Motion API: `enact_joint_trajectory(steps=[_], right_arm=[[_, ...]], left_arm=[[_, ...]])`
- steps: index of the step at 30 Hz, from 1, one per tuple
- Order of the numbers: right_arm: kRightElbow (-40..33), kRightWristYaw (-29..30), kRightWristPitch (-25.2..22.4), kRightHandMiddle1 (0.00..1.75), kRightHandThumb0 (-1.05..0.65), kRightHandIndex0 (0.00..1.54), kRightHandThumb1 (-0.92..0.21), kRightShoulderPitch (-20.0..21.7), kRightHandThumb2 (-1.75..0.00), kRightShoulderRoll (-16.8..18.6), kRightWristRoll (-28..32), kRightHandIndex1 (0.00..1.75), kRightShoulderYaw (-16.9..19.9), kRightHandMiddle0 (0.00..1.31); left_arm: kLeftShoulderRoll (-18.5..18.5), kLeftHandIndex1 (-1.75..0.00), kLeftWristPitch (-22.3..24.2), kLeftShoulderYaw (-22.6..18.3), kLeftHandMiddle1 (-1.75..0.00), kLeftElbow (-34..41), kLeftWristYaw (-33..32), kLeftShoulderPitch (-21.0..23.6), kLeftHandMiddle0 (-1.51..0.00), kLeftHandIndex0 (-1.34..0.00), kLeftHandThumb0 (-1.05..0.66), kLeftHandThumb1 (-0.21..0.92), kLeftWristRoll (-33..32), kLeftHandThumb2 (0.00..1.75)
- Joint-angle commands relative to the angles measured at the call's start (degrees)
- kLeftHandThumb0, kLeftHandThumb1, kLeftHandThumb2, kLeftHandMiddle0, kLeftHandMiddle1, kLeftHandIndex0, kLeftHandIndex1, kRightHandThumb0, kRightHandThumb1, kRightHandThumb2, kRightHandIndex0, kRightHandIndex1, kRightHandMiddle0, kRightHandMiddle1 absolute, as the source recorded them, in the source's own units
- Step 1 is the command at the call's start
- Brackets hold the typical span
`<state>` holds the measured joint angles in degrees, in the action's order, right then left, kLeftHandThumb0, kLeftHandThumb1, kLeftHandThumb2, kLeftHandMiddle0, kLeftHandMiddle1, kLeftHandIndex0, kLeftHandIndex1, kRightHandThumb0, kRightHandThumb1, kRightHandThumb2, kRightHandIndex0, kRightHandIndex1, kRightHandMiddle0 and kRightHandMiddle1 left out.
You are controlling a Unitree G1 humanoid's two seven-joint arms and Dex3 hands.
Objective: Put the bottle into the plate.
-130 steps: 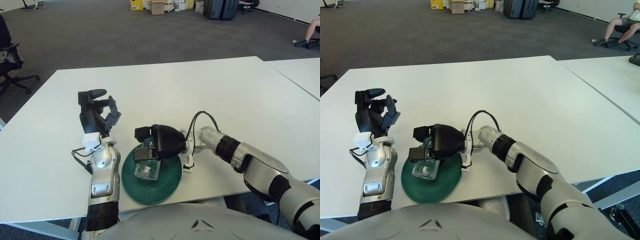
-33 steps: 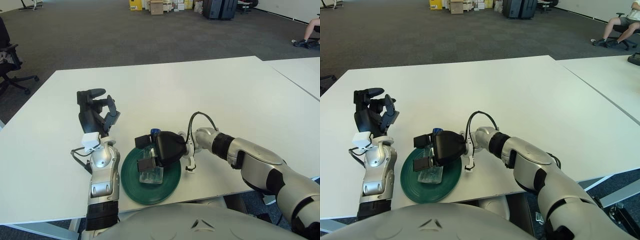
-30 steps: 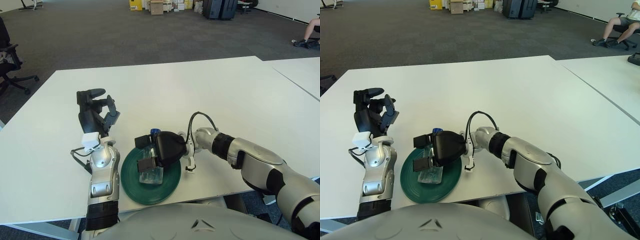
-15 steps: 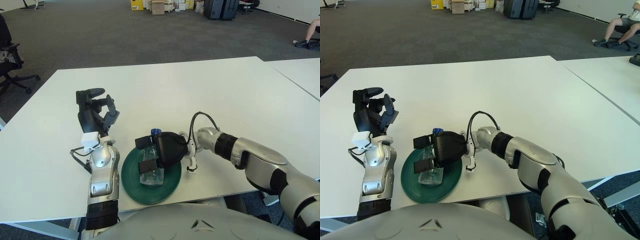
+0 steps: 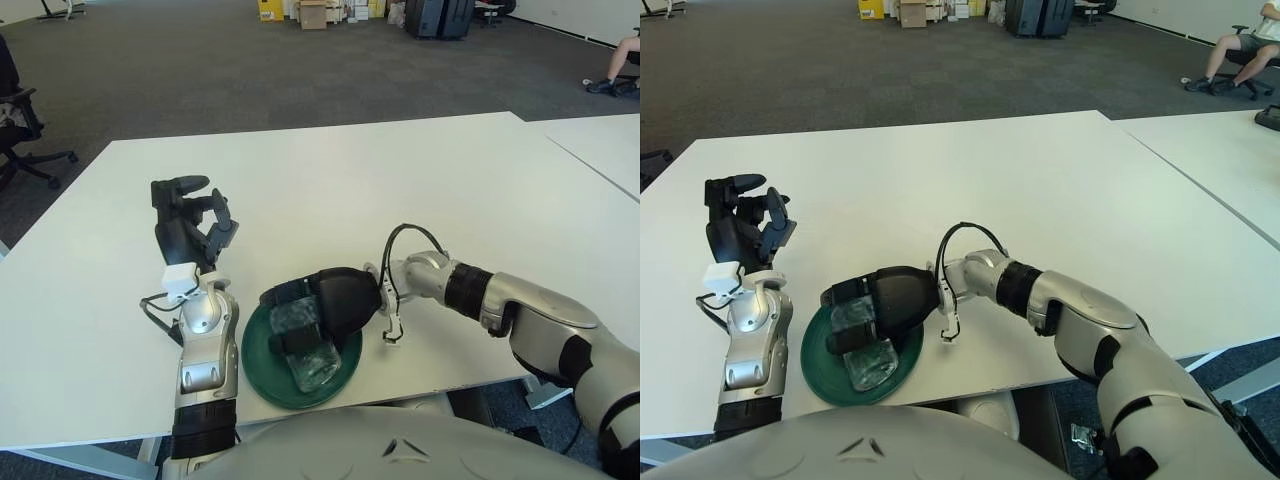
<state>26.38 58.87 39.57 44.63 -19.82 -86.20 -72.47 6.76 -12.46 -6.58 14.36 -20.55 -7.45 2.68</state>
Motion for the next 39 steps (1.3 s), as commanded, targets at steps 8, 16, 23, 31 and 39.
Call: enact_joint_trajectory(steps=[8,16,23,31,39], right_arm=[[-2.2,-4.0,0.9,0.19,-0.89,0.11,-0.92,0.5,-1.07,-2.0,1.3,0.01,2.7,0.0],[-1.3,-2.1,2.0,0.01,-0.9,0.04,-0.92,-0.6,-1.06,-2.0,3.4,0.0,4.7,0.0],[-0.5,-0.5,2.4,0.0,-0.92,0.0,-0.92,-0.9,-1.07,-1.6,4.0,0.0,5.7,0.0],[1.0,0.9,2.9,0.0,-0.93,0.0,-0.92,-1.2,-1.1,-1.5,5.7,0.0,7.8,0.0],[3.7,3.7,4.6,0.01,-0.93,0.0,-0.92,-1.0,-1.09,-1.6,9.6,0.0,12.0,0.01]], left_arm=[[1.1,-1.75,-0.1,-0.4,-1.59,-0.1,-0.2,1.3,-0.43,-0.32,-0.39,0.72,-0.1,0.8],[0.8,-1.75,0.3,-0.5,-1.59,0.1,0.2,1.1,-0.42,-0.32,-0.39,0.72,-0.5,0.8],[0.8,-1.75,0.1,-0.6,-1.59,-0.1,0.3,1.2,-0.42,-0.32,-0.39,0.72,-0.7,0.8],[1.1,-1.75,0.5,-0.5,-1.58,0.1,0.1,1.2,-0.42,-0.32,-0.39,0.72,-0.9,0.8],[1.2,-1.75,0.7,-0.6,-1.58,0.2,0.1,1.3,-0.42,-0.31,-0.38,0.74,-1.5,0.77]])
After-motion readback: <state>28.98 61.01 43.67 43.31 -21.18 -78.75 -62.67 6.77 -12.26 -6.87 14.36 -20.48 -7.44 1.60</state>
